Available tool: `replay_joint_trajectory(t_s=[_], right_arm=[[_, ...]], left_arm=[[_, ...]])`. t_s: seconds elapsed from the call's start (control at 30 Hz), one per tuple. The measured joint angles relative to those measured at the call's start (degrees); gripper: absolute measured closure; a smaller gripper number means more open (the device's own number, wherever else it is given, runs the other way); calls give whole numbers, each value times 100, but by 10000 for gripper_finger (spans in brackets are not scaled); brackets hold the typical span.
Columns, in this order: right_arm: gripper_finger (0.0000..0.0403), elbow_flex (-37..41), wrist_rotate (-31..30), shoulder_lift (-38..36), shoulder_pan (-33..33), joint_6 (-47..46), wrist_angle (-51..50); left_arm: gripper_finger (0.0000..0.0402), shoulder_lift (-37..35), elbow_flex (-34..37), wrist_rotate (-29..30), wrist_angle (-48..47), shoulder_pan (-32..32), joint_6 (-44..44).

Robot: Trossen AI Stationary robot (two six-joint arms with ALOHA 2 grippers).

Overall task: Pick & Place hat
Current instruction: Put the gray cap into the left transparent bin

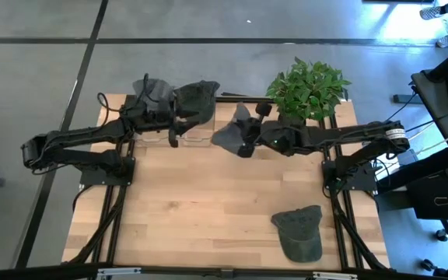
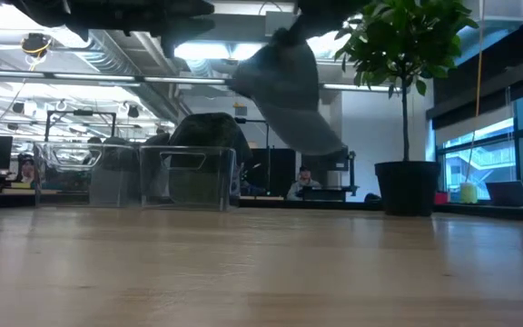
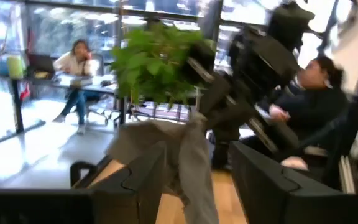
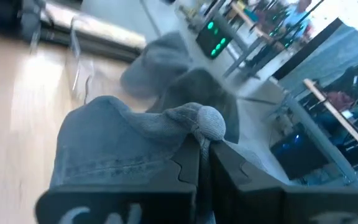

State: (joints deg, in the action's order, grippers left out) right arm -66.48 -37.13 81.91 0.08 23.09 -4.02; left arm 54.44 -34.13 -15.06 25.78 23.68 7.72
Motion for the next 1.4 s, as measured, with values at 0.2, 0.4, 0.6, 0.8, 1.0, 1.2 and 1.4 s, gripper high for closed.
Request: replay_joint_trajectory(t_s=[0.2,0.4,0.6,0.8,1.0,1.2,1.4], right_arm=[[386,-1,695,43,-132,-12,342],[387,-2,880,94,-136,-11,363],[387,-2,870,174,-140,-12,387],[387,-2,790,208,-143,-11,430],[387,-2,822,214,-143,-11,490],[386,-2,822,214,-143,-9,485],[386,-2,821,214,-143,-9,508]], left_arm=[[231,361,-34,49,-36,-419,-862],[231,995,-341,960,-59,-686,-1122],[231,1542,-717,952,-43,-814,-1048],[231,1810,-865,1037,-63,-914,-1050],[231,1971,-881,1387,-65,-988,-1118],[269,1971,-881,1504,-13,-988,-1062],[357,1971,-881,1706,15,-982,-1515]])
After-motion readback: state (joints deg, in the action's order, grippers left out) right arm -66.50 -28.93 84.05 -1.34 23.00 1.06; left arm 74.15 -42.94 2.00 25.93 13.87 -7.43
